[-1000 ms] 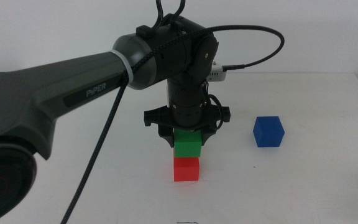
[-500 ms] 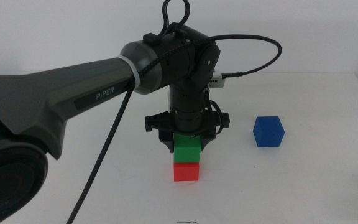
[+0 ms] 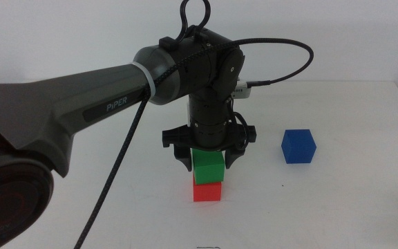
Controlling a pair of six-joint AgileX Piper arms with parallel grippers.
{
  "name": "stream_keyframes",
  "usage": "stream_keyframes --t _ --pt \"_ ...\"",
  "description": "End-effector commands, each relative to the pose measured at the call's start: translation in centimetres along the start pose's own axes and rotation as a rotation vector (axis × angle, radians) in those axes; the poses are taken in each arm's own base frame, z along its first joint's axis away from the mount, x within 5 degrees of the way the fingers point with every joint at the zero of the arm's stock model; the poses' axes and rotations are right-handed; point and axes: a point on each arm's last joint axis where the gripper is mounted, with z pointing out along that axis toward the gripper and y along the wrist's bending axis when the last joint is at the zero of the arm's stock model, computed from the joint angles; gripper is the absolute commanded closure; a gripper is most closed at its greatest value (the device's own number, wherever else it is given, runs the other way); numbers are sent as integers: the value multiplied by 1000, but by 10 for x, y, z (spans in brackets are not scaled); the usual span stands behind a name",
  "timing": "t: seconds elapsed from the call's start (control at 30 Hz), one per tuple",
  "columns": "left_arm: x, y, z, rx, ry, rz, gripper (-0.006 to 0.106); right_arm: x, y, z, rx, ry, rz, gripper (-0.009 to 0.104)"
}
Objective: Stack red cubes first, then green, then blue cubes in a specific spot.
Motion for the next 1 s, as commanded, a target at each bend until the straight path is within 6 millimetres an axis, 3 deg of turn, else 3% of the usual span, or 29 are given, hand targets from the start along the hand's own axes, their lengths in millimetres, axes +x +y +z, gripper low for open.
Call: stream_keyframes --t 0.0,0.27,0.37,0.47,0.63,0.77,0.87,0.97 --pt "3 2 -34 24 -28 1 21 -15 -1 -3 3 -110 -24 5" --pt "3 3 -36 18 -34 53 14 -15 -1 -3 3 -110 -24 5" --pt "6 5 -49 41 -53 128 14 -15 -1 -3 3 -110 -24 5" --pt "10 11 -79 80 -110 206 14 -15 -1 -3 3 -110 -24 5" --pt "25 33 -146 119 -281 254 14 -15 -1 -3 3 -110 -24 5" --pt "47 68 -216 118 -512 536 11 -15 -1 -3 3 -110 -24 5" --pt "63 100 -242 189 -581 601 7 -15 -1 -3 3 -110 -24 5" --pt "83 131 -251 294 -609 620 7 -15 -1 -3 3 -110 -24 5"
